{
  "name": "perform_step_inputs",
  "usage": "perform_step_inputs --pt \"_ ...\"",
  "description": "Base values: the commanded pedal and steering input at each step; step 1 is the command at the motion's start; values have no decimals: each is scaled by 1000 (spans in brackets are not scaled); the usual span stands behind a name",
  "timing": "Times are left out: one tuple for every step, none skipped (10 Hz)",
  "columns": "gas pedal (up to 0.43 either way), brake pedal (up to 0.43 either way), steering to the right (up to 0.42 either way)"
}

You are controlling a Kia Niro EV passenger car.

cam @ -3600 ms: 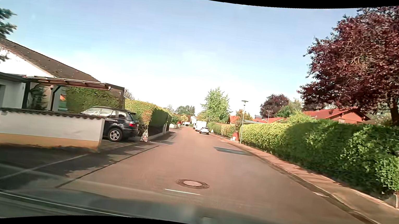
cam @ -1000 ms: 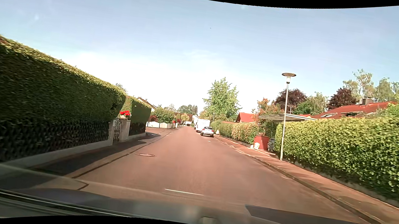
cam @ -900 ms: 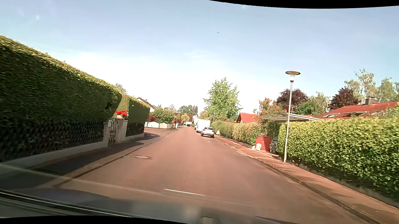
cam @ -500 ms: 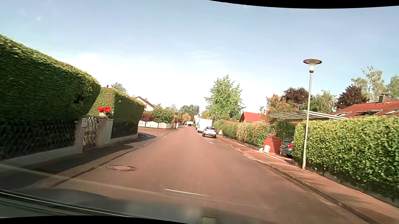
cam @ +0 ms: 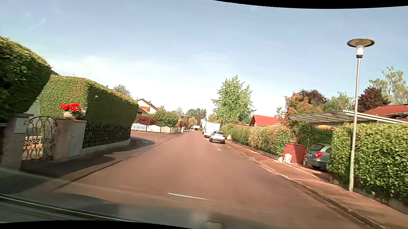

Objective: Follow the waypoints while adhering to traffic rules and regulations

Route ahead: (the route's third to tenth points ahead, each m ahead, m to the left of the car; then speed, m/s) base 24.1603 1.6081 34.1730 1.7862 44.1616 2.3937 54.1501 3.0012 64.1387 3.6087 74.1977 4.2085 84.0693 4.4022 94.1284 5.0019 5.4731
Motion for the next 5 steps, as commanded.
perform_step_inputs --pt "110 0 -23" --pt "110 0 -25" --pt "118 0 -26" --pt "118 0 -26" --pt "118 0 -26"
